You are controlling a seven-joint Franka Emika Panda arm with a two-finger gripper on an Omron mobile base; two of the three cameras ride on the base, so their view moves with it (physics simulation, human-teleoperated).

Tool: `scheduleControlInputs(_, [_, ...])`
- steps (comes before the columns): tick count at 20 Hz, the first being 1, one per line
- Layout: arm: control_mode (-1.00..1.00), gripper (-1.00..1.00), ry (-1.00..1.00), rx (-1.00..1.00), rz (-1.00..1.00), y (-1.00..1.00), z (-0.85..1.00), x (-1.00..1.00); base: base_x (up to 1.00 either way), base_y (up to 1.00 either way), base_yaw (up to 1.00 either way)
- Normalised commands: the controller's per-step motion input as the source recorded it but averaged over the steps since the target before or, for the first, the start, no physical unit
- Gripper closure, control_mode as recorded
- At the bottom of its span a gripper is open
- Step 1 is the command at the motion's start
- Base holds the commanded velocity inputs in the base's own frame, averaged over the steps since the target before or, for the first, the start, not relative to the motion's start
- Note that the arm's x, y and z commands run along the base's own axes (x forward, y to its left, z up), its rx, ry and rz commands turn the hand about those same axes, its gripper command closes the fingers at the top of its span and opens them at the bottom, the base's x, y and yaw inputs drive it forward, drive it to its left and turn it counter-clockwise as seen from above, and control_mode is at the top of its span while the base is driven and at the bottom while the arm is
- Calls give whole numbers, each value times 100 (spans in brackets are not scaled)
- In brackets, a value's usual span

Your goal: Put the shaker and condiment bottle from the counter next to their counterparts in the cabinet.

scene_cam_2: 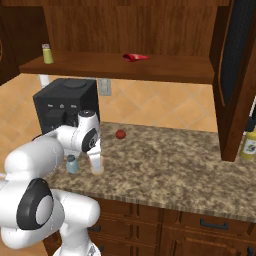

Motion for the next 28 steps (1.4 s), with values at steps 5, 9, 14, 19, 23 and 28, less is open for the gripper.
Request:
scheduleControlInputs(5, [-100, 100, 0, 0, 0, 0, 31, 0, 0, 0, 0])
scheduleControlInputs(9, [-100, 100, 0, 0, 0, 0, 47, 1, 0, 0, 0])
scheduleControlInputs(14, [-100, 100, 0, 0, 0, 0, 48, 0, 0, 0, 0])
scheduleControlInputs(19, [-100, 100, 0, 0, 0, 0, 46, 0, 0, 0, 0])
scheduleControlInputs(23, [-100, 100, 0, -2, 0, 0, 51, 0, 0, 0, 0])
scheduleControlInputs(28, [-100, 100, -5, -7, 0, 0, 45, 0, 0, 0, 0])
